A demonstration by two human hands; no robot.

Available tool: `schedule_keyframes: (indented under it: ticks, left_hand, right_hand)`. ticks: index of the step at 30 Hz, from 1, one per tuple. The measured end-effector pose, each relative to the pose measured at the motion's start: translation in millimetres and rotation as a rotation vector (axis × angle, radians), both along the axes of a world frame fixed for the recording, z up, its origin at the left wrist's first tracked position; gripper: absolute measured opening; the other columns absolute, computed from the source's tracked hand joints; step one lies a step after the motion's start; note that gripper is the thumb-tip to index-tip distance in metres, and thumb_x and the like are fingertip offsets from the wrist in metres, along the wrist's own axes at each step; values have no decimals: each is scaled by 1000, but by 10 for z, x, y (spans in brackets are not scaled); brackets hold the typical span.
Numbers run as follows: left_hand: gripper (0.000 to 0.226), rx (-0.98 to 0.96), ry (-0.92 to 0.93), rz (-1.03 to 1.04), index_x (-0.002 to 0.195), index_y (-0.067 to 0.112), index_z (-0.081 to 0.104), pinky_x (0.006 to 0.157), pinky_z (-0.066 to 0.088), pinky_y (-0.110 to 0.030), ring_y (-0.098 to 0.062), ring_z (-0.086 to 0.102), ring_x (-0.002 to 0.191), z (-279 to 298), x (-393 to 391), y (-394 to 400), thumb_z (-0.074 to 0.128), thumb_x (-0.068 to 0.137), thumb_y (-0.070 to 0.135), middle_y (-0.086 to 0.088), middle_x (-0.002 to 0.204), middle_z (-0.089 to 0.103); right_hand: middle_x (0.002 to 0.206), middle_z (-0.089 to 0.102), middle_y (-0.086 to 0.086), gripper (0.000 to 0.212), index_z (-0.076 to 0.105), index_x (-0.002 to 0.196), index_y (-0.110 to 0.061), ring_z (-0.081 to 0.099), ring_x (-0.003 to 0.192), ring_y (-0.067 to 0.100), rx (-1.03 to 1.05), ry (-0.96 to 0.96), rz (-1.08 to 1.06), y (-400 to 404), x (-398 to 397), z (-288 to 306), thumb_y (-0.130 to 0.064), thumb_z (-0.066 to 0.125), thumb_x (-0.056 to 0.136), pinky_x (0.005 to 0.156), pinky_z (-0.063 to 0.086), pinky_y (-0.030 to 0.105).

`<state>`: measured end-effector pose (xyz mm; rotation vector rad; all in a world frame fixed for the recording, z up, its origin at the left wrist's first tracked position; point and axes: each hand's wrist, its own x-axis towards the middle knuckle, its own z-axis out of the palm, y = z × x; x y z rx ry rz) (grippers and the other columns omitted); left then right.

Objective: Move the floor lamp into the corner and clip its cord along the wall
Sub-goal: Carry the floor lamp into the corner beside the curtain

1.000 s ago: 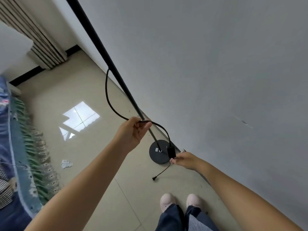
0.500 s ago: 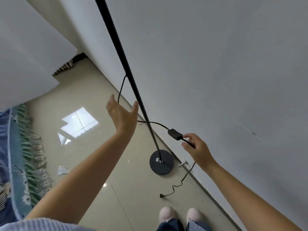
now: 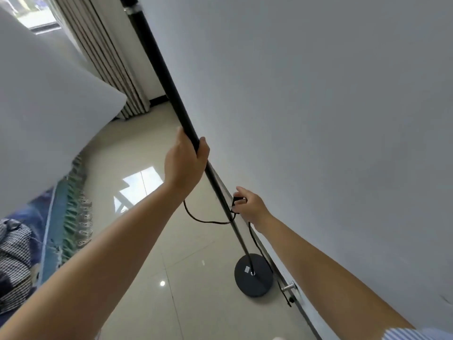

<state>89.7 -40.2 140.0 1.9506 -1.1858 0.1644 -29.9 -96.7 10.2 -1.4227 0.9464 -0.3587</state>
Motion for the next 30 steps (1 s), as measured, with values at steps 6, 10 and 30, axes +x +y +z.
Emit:
schedule_keyframes:
  ticks: [6, 10, 30]
  left_hand:
    - [20, 7, 121, 126, 101, -6, 43, 62, 54, -45, -41, 63, 68, -110, 560, 184, 48, 92, 11, -24, 70, 60]
    - [22, 9, 164, 161, 104, -6, 42, 65, 57, -51, -39, 66, 69, -126, 1109, 372, 46, 93, 12, -26, 75, 66]
    - [19, -161, 278, 324, 105, -6, 43, 52, 35, -26, -23, 48, 52, -117, 4699, 656, 42, 91, 7, 6, 53, 41]
  right_hand:
    - [82, 56, 5, 9, 58, 70, -19, 52, 81, 21, -332, 317, 320, 70, 847, -236, -21, 64, 76, 65, 43, 28]
    - [46, 33, -3, 44, 27, 43, -18, 30, 43, 11, -453, 374, 394, 211, 1392, -364, -13, 51, 78, 41, 21, 24]
    - [47, 39, -3, 40, 31, 46, -17, 44, 45, 22, -366, 476, 409, 638, 4593, -88, -20, 41, 84, 52, 35, 29]
